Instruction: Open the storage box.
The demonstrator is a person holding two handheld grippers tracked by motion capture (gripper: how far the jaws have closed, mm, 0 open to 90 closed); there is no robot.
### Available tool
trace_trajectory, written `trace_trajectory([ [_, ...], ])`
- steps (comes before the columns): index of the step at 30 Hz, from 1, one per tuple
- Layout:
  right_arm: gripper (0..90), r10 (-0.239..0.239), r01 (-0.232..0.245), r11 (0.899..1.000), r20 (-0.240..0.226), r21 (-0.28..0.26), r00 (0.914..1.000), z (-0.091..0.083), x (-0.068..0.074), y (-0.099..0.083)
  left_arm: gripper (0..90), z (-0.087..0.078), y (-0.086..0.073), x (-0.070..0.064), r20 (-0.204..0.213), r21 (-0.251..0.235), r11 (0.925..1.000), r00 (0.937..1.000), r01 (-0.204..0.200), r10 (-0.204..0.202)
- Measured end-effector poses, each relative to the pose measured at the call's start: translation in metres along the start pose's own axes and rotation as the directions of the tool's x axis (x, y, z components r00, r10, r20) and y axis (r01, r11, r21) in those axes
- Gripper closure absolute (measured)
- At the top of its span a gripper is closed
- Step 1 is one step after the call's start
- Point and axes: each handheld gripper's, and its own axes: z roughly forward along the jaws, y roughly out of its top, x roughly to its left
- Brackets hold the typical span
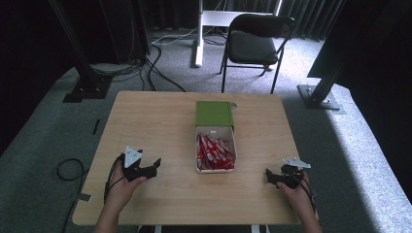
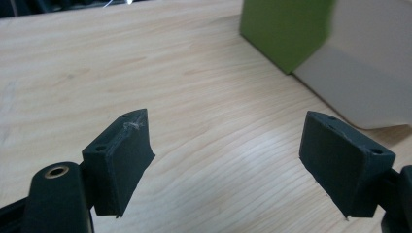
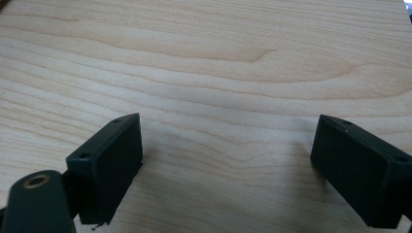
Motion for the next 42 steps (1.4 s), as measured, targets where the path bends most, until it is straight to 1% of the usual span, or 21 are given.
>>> trace_trajectory([
  [1, 10.9, 0.001, -0.001, 1.0, 0.0, 0.0, 1.0, 0.0, 0.0, 0.0, 20.0, 0.001, -0.005, 0.002, -0.035, 0.005, 0.9998, 0.9992, 0.017, -0.017],
  [2, 10.9, 0.001, -0.001, 1.0, 0.0, 0.0, 1.0, 0.0, 0.0, 0.0, 20.0, 0.001, -0.005, 0.002, -0.035, 0.005, 0.9998, 0.9992, 0.017, -0.017],
  [3, 10.8, -0.001, 0.001, 1.0, 0.0, 0.0, 1.0, 0.0, 0.0, 0.0, 18.6, 0.001, -0.009, 0.004, -0.052, 0.001, 0.9993, 0.9979, 0.039, -0.038],
  [8, 10.8, -0.002, 0.002, 1.0, 0.0, 0.0, 1.0, 0.0, 0.0, 0.0, 16.5, 0.002, -0.015, 0.01, -0.087, 0.016, 0.9984, 0.9948, 0.055, -0.053],
  [9, 10.8, -0.001, 0.001, 1.0, 0.0, 0.0, 1.0, 0.0, 0.0, 0.0, 14.7, 0.003, -0.019, 0.012, -0.143, -0.014, 0.9987, 0.9884, 0.049, -0.05],
  [10, 10.8, -0.001, 0.001, 1.0, 0.0, 0.0, 1.0, 0.0, 0.0, 0.0, 14.7, 0.003, -0.019, 0.012, -0.143, -0.014, 0.9987, 0.9884, 0.049, -0.05],
  [11, 10.8, -0.002, 0.002, 1.0, 0.0, 0.0, 1.0, 0.0, 0.0, 0.0, 14.7, 0.003, -0.022, 0.016, -0.175, 0.015, 0.9991, 0.9839, 0.04, -0.037],
  [13, 10.8, -0.002, 0.002, 1.0, 0.0, 0.0, 1.0, 0.0, 0.0, 0.0, 14.3, 0.005, -0.025, 0.018, -0.184, 0.019, 0.9982, 0.9816, 0.057, -0.053],
  [14, 10.8, -0.002, 0.002, 1.0, 0.0, 0.0, 1.0, 0.0, 0.0, 0.0, 10.6, 0.005, -0.025, 0.018, -0.184, 0.019, 0.9982, 0.9816, 0.057, -0.053],
  [15, 10.8, -0.002, 0.002, 1.0, 0.0, 0.0, 1.0, 0.0, 0.0, 0.0, 10.6, 0.007, -0.029, 0.02, -0.18, 0.046, 0.9966, 0.9819, 0.068, -0.059],
  [16, 10.8, -0.002, 0.002, 1.0, 0.0, 0.0, 1.0, 0.0, 0.0, 0.0, 10.5, 0.009, -0.034, 0.021, -0.188, 0.075, 0.9952, 0.981, 0.063, -0.048],
  [22, 10.8, -0.002, 0.002, 1.0, 0.0, 0.0, 1.0, 0.0, 0.0, 0.0, 10.4, 0.012, -0.043, 0.025, -0.199, 0.143, 0.9881, 0.9796, 0.056, -0.026],
  [29, 10.8, -0.002, 0.002, 1.0, 0.0, 0.001, 1.0, 0.0, 0.0, 0.0, 10.5, 0.012, -0.044, 0.031, -0.216, 0.141, 0.9877, 0.9759, 0.067, -0.036],
  [30, 10.8, -0.001, 0.001, 1.0, -0.001, 0.001, 1.0, 0.0, 0.0, 0.0, 10.5, 0.013, -0.045, 0.032, -0.221, 0.189, 0.9808, 0.9752, 0.048, -0.005],
  [31, 10.8, -0.001, 0.001, 1.0, -0.001, 0.001, 1.0, 0.0, 0.0, 0.0, 10.5, 0.013, -0.045, 0.032, -0.221, 0.189, 0.9808, 0.9752, 0.048, -0.005],
  [32, 10.8, -0.001, 0.001, 1.0, -0.001, 0.001, 1.0, 0.0, 0.0, 0.0, 10.6, 0.014, -0.046, 0.033, -0.225, 0.23, 0.972, 0.9743, 0.048, 0.005],
  [33, 10.8, -0.001, 0.001, 1.0, -0.001, 0.001, 1.0, 0.0, 0.0, 0.0, 11.2, 0.014, -0.046, 0.033, -0.225, 0.23, 0.972, 0.9743, 0.048, 0.005],
  [34, 10.8, -0.001, 0.001, 1.0, -0.001, 0.001, 1.0, 0.0, 0.0, 0.0, 12.0, 0.015, -0.045, 0.034, -0.213, 0.232, 0.9697, 0.9767, 0.076, -0.026],
  [35, 10.8, -0.001, 0.001, 1.0, -0.001, 0.001, 1.0, 0.0, 0.0, 0.0, 12.8, 0.015, -0.045, 0.034, -0.213, 0.232, 0.9697, 0.9767, 0.076, -0.026],
  [36, 10.8, -0.001, 0.001, 1.0, -0.001, 0.001, 1.0, 0.0, 0.0, 0.0, 13.4, 0.015, -0.046, 0.036, -0.195, 0.238, 0.9625, 0.9771, 0.131, -0.085],
  [42, 10.7, 0.0, 0.0, 1.0, -0.002, 0.001, 1.0, 0.0, 0.0, 0.0, 12.8, 0.015, -0.046, 0.036, -0.195, 0.239, 0.9612, 0.9765, 0.138, -0.092],
])
